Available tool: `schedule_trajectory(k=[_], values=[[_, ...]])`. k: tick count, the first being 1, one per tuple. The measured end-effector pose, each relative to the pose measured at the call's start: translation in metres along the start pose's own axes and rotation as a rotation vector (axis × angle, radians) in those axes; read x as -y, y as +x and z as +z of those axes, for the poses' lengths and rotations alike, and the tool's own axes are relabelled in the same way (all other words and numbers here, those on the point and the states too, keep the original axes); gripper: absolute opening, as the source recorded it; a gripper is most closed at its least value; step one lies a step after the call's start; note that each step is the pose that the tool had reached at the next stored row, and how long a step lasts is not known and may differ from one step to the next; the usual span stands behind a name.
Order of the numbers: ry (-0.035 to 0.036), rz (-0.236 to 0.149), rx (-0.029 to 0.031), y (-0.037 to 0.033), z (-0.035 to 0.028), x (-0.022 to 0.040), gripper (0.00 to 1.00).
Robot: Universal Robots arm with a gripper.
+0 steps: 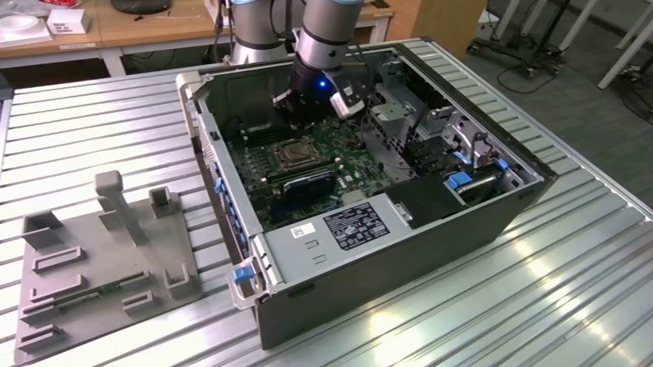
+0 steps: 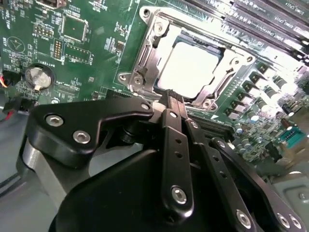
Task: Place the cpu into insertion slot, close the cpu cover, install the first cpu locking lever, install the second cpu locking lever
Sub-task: 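Install the first cpu locking lever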
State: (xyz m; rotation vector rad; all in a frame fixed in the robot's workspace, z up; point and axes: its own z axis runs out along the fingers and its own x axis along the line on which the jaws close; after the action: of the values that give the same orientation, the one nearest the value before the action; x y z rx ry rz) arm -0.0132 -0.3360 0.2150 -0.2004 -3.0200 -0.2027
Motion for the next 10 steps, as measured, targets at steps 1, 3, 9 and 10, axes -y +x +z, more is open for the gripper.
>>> schedule_trajectory(k=[1, 3, 9, 10], values=[[-0.0002, -0.001, 0.0052, 0.0004, 0.0000, 0.0001, 0.11], [-0.0036, -0.005, 0.0314, 0.0017, 0.0002, 0.0002, 0.11], [-0.0101, -0.023, 0.0880, 0.0033, 0.0005, 0.0007, 0.11], [-0.0099, -0.025, 0.0892, 0.0041, 0.0004, 0.0013, 0.11]])
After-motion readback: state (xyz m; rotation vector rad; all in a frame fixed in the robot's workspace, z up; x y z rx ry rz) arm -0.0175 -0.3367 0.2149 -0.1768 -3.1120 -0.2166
